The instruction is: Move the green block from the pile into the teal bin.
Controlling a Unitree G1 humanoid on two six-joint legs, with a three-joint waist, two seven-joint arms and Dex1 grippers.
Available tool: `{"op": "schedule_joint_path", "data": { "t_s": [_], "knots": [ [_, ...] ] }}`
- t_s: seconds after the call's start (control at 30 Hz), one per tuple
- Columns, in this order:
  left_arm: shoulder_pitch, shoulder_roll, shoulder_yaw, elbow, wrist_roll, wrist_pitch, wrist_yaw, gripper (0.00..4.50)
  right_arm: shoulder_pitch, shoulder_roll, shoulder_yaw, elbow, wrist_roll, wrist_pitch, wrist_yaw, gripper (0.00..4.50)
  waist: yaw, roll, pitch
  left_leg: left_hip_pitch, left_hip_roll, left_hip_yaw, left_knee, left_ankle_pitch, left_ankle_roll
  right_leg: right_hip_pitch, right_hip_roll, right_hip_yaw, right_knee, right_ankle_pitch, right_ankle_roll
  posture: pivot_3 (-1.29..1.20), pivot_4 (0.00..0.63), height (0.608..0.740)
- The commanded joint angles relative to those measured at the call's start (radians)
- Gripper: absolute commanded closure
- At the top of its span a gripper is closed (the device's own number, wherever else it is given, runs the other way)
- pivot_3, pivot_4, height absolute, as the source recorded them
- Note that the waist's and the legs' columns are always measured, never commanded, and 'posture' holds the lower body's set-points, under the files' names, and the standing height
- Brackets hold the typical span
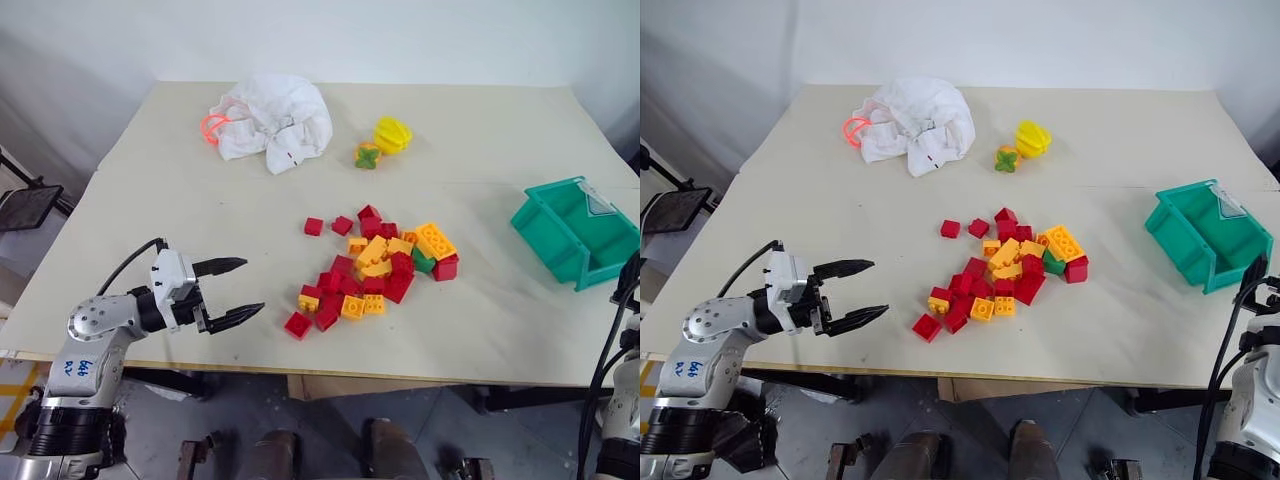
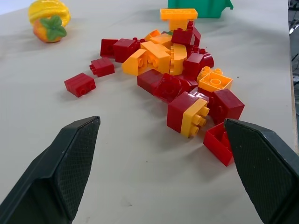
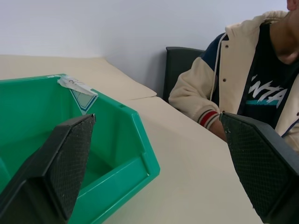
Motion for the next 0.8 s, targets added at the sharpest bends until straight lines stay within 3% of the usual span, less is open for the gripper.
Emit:
{"op": "schedule_joint_path", "data": {
  "t_s": [0.03,0.23,0.3,0.37,0.53,0.7,0.77,0.8],
  "knots": [
    [-0.034,0.002,0.024,0.042,0.025,-0.048,0.025,0.00,-0.005,-0.004,-0.014,-0.024,0.016,-0.016,0.000,0.03,0.000,0.000,0.000,0.000,0.000,0.000,0.000,0.000,0.000,0.000,0.000,0.000,0.000,0.000,0.000,0.00,0.150,0.740],
    [-0.050,-0.014,0.032,0.047,-0.016,-0.026,0.024,0.00,-0.009,-0.002,-0.018,-0.034,0.045,-0.035,0.030,0.03,0.000,0.000,0.000,0.000,0.000,0.000,0.000,0.000,0.000,0.000,0.000,0.000,0.001,0.000,0.000,0.00,0.150,0.740],
    [-0.058,-0.025,0.036,0.051,-0.025,-0.029,0.030,0.00,-0.005,-0.003,0.013,-0.076,0.089,-0.039,0.111,0.20,0.000,0.000,0.000,0.000,0.000,0.000,0.000,0.000,0.000,0.000,0.000,0.000,0.001,0.000,0.000,0.00,0.150,0.740],
    [-0.075,-0.043,0.047,0.059,-0.038,-0.031,0.048,0.00,0.005,-0.009,0.054,-0.129,0.150,-0.030,0.228,0.61,-0.002,0.000,0.000,0.000,0.000,0.000,0.000,0.000,0.000,0.000,0.000,0.000,0.001,0.000,0.000,0.00,0.150,0.740],
    [-0.170,-0.039,0.069,0.159,-0.026,-0.079,0.038,0.00,0.051,-0.088,0.117,-0.232,0.186,-0.007,0.426,2.27,0.003,0.000,0.000,0.000,0.001,0.001,0.001,0.000,0.000,0.000,0.001,0.000,0.001,0.000,0.000,0.00,0.150,0.740],
    [-0.291,0.003,0.061,0.299,-0.029,-0.087,-0.051,0.00,0.090,-0.214,0.143,-0.307,0.316,0.116,0.661,3.96,0.005,0.000,0.000,-0.001,0.000,0.000,0.003,-0.001,0.001,0.001,0.000,-0.001,0.001,0.001,0.001,0.00,0.150,0.740],
    [-0.313,0.018,0.049,0.355,-0.010,-0.112,-0.088,0.00,0.140,-0.274,0.179,-0.356,0.336,0.164,0.768,4.48,0.004,0.000,0.000,-0.001,0.000,0.000,0.002,-0.001,0.002,0.001,0.000,-0.002,0.001,0.001,0.001,0.00,0.150,0.740],
    [-0.321,0.026,0.045,0.382,0.000,-0.124,-0.107,0.00,0.164,-0.298,0.192,-0.378,0.339,0.180,0.811,4.48,0.004,0.000,0.000,-0.001,0.000,0.000,0.002,-0.001,0.002,0.001,0.000,-0.002,0.001,0.001,0.001,0.00,0.150,0.740]
  ]
}}
